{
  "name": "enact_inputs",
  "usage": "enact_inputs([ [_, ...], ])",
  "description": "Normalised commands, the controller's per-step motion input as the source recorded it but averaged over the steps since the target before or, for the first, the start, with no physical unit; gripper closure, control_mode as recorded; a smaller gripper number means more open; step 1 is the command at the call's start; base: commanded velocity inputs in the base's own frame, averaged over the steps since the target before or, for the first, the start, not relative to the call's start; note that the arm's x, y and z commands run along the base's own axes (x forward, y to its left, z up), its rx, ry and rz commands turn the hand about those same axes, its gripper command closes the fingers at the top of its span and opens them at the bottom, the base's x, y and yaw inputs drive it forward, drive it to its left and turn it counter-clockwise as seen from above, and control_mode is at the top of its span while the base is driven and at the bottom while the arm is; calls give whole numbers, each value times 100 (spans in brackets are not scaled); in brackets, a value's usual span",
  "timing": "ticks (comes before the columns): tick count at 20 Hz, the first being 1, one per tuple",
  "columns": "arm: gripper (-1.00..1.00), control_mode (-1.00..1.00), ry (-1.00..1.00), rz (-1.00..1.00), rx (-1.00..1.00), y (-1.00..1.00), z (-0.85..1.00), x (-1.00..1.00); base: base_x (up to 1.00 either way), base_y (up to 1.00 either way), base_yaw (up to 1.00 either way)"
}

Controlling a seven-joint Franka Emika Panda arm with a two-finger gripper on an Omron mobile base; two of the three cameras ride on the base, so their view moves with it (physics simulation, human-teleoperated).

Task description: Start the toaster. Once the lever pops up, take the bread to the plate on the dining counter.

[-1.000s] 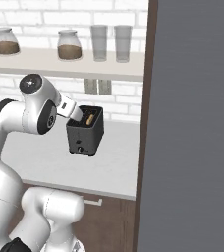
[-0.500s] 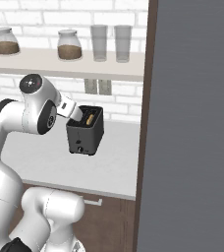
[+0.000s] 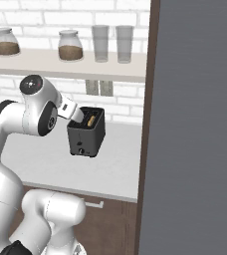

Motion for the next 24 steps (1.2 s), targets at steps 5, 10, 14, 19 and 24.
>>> enact_inputs([
  [5,-100,-100,0,0,0,0,0,0,0,0,0],
  [10,-100,-100,0,0,0,0,0,0,0,0,0],
  [14,-100,-100,0,0,0,0,0,0,0,0,0],
  [19,-100,-100,0,0,0,0,0,0,0,0,0],
  [24,-100,-100,0,0,0,0,0,0,0,0,0],
])
